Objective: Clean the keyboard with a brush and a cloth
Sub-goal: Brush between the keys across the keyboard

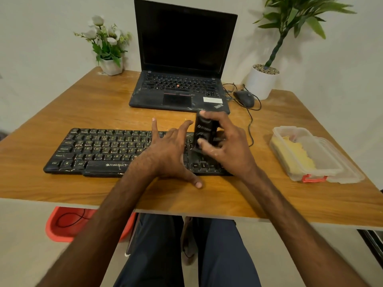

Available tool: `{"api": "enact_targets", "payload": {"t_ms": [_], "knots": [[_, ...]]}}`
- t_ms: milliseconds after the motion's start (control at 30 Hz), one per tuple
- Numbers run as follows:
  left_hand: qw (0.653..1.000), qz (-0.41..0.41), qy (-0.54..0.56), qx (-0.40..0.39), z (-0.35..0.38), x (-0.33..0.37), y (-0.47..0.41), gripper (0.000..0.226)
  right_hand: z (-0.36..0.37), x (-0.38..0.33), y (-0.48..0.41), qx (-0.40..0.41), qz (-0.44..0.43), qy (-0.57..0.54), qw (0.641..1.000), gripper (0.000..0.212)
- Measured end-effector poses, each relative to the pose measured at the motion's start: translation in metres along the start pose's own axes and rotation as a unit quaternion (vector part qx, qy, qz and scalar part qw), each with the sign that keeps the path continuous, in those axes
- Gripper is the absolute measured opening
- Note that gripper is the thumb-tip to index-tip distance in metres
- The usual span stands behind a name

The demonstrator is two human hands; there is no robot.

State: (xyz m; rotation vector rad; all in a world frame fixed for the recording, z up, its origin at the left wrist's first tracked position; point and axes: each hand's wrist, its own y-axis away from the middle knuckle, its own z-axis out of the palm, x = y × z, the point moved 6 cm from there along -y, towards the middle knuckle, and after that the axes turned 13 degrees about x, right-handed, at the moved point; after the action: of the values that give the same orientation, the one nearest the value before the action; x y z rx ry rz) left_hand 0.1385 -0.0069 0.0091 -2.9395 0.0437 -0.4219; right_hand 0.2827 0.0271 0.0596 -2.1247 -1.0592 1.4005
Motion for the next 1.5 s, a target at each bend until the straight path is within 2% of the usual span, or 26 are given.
{"api": "enact_targets", "payload": {"t_ms": [67, 133, 300, 367, 433, 500, 667, 767, 867, 933, 1067, 1200, 1267, 1333, 1433, 1500], "knots": [[1.0, 0.018, 0.005, 0.008, 0.001, 0.0, 0.0, 0.159, 0.01, -0.011, 0.015, -0.043, -0.014, -0.02, 0.999, 0.061], [1.0, 0.017, 0.007, 0.012, 0.001, -0.001, 0.001, 0.157, 0.009, -0.01, 0.017, -0.049, -0.037, -0.01, 0.998, 0.061], [1.0, -0.011, 0.004, 0.001, -0.001, 0.001, 0.001, 0.159, -0.025, 0.022, -0.007, 0.063, 0.034, 0.03, 0.997, 0.059], [1.0, -0.008, 0.001, 0.003, -0.001, -0.001, 0.0, 0.159, -0.015, 0.015, -0.001, 0.044, 0.047, -0.007, 0.998, 0.058], [1.0, 0.007, -0.004, 0.01, 0.002, -0.002, 0.0, 0.158, 0.003, 0.002, 0.013, -0.01, 0.042, -0.053, 0.998, 0.059], [1.0, 0.018, -0.008, 0.017, 0.002, -0.003, 0.0, 0.157, 0.011, -0.003, 0.017, -0.031, 0.014, -0.044, 0.998, 0.06], [1.0, 0.001, -0.009, 0.009, -0.001, -0.001, 0.002, 0.158, -0.015, 0.022, -0.017, 0.056, 0.019, 0.05, 0.997, 0.06], [1.0, 0.005, -0.009, 0.014, 0.0, -0.001, 0.003, 0.158, 0.0, 0.011, -0.008, 0.008, 0.02, 0.0, 1.0, 0.06], [1.0, 0.018, -0.018, 0.018, 0.0, -0.001, 0.003, 0.156, 0.013, -0.001, 0.006, -0.044, -0.02, -0.026, 0.998, 0.06], [1.0, 0.009, -0.017, 0.008, 0.0, 0.0, 0.003, 0.156, 0.003, 0.005, 0.001, -0.021, -0.028, 0.001, 0.999, 0.06], [1.0, -0.008, -0.008, 0.003, -0.002, 0.0, 0.003, 0.157, -0.025, 0.026, -0.013, 0.069, 0.029, 0.049, 0.996, 0.058], [1.0, 0.001, -0.019, 0.007, 0.0, -0.001, 0.002, 0.157, -0.005, 0.006, 0.012, 0.0, 0.024, -0.021, 0.999, 0.058], [1.0, 0.002, -0.019, 0.007, 0.0, -0.002, 0.002, 0.157, -0.002, 0.003, 0.017, -0.023, 0.001, -0.01, 1.0, 0.059], [1.0, -0.004, -0.013, 0.0, -0.001, -0.001, 0.003, 0.157, -0.014, 0.013, 0.004, 0.009, 0.005, 0.021, 1.0, 0.059], [1.0, -0.007, -0.005, 0.002, -0.003, 0.001, 0.003, 0.158, -0.026, 0.021, -0.004, 0.066, 0.044, 0.003, 0.997, 0.058], [1.0, 0.0, -0.006, 0.008, -0.001, -0.001, 0.002, 0.159, -0.011, 0.011, 0.005, 0.032, 0.043, -0.035, 0.998, 0.058]]}}
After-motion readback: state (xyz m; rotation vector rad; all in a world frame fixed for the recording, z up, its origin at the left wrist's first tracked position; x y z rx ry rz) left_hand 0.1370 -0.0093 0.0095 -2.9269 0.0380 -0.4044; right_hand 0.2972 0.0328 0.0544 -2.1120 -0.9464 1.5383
